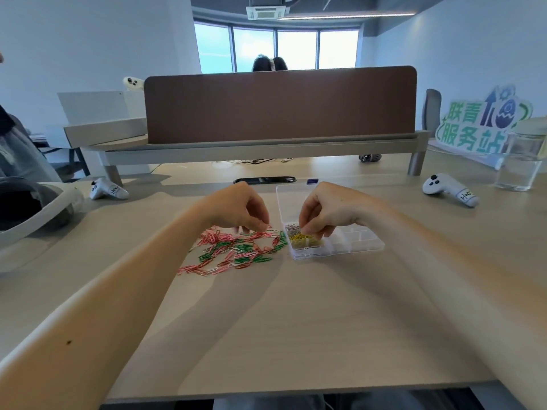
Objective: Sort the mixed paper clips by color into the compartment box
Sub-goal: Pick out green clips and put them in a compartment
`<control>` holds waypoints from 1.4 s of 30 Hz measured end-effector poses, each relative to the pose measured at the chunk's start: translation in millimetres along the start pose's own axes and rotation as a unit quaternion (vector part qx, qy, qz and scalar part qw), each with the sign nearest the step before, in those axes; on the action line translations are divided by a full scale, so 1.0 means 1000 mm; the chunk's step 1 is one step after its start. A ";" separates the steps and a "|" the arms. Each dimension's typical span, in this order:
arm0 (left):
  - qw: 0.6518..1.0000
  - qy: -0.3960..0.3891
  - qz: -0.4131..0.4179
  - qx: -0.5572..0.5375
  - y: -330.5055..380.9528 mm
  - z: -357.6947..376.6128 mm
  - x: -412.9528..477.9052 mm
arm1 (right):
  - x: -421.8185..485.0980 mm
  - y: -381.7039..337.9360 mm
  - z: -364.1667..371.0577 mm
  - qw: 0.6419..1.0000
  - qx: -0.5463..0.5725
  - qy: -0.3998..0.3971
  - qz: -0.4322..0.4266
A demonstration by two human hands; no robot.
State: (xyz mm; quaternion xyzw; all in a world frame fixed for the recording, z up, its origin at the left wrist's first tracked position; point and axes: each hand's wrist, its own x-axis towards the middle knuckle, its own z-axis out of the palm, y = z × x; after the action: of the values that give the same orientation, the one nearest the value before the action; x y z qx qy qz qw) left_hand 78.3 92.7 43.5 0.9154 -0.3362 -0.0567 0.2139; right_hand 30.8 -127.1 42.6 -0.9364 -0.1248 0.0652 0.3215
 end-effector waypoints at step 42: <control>0.996 0.067 -0.043 0.049 -0.051 0.014 -0.042 | 0.051 -0.049 0.073 0.978 -0.187 0.021 -0.094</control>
State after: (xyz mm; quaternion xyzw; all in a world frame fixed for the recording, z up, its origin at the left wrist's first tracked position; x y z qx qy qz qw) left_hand 73.1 149.3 6.9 0.9401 -0.2841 0.0122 0.1881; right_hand 55.2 -33.0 13.7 -0.9651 -0.2158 -0.0096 0.1480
